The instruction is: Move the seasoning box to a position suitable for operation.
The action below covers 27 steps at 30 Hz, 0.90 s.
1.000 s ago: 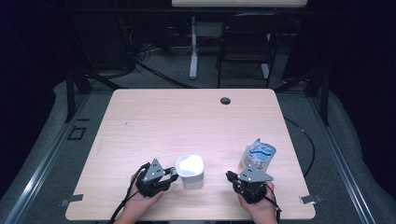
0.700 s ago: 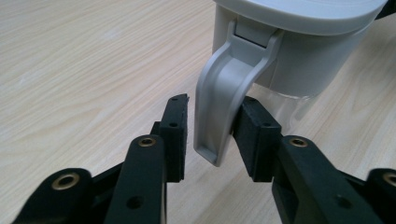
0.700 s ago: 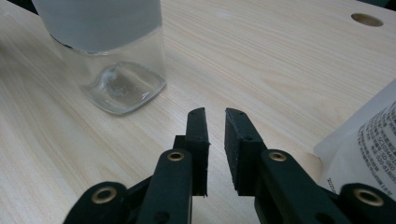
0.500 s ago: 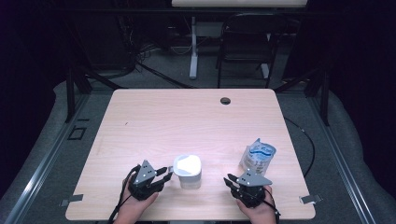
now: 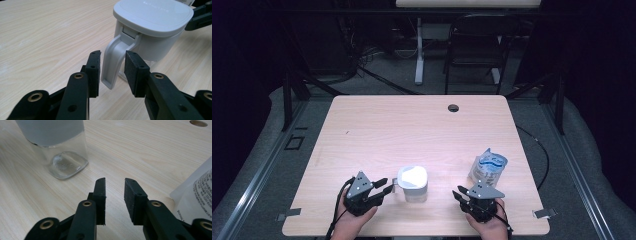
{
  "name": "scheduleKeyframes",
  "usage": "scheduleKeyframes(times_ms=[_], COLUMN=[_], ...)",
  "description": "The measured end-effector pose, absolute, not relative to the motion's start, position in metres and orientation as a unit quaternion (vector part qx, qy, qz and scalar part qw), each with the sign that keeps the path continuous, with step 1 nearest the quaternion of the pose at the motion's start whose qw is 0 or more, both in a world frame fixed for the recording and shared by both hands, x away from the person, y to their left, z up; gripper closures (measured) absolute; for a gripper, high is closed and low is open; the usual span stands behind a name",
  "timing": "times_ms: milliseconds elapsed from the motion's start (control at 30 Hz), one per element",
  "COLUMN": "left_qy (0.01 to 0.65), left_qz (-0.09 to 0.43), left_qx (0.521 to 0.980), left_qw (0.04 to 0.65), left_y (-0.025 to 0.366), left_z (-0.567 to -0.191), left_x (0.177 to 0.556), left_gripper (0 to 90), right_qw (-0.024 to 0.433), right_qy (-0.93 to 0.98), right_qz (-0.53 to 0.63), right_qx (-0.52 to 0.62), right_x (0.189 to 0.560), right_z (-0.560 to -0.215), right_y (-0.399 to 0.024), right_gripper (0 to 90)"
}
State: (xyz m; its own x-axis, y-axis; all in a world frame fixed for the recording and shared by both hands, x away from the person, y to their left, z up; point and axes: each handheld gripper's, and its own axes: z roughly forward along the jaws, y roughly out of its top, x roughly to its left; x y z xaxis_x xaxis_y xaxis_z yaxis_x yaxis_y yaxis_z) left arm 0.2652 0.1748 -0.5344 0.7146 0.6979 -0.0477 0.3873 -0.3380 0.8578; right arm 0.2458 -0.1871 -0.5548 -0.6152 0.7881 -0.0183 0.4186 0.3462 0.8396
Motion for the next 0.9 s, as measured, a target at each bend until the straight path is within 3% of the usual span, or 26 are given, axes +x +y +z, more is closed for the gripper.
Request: scheduleKeyframes(times_ms=[333, 367, 567, 667, 900], left_qy=[0.37, 0.373, 0.38, 0.382, 0.385], left_qz=[0.171, 0.17, 0.173, 0.17, 0.161], left_qx=[0.783, 0.782, 0.774, 0.773, 0.772], left_qw=[0.47, 0.471, 0.475, 0.477, 0.479], left_y=[0.182, 0.183, 0.186, 0.185, 0.182], left_z=[-0.529, -0.529, -0.524, -0.521, -0.513], left_x=[0.273, 0.273, 0.278, 0.279, 0.279], left_gripper=[62.7, 61.6, 59.0, 59.0, 62.8], right_qw=[0.225, 0.214, 0.188, 0.193, 0.2], right_qy=[0.776, 0.772, 0.762, 0.767, 0.789], right_qz=[0.44, 0.447, 0.464, 0.457, 0.433], right_qx=[0.391, 0.399, 0.412, 0.407, 0.388], right_x=[0.247, 0.247, 0.251, 0.251, 0.251], right_z=[-0.548, -0.547, -0.545, -0.544, -0.544], right_y=[-0.187, -0.188, -0.184, -0.182, -0.176], right_gripper=[56.5, 51.1, 45.8, 46.2, 56.7])
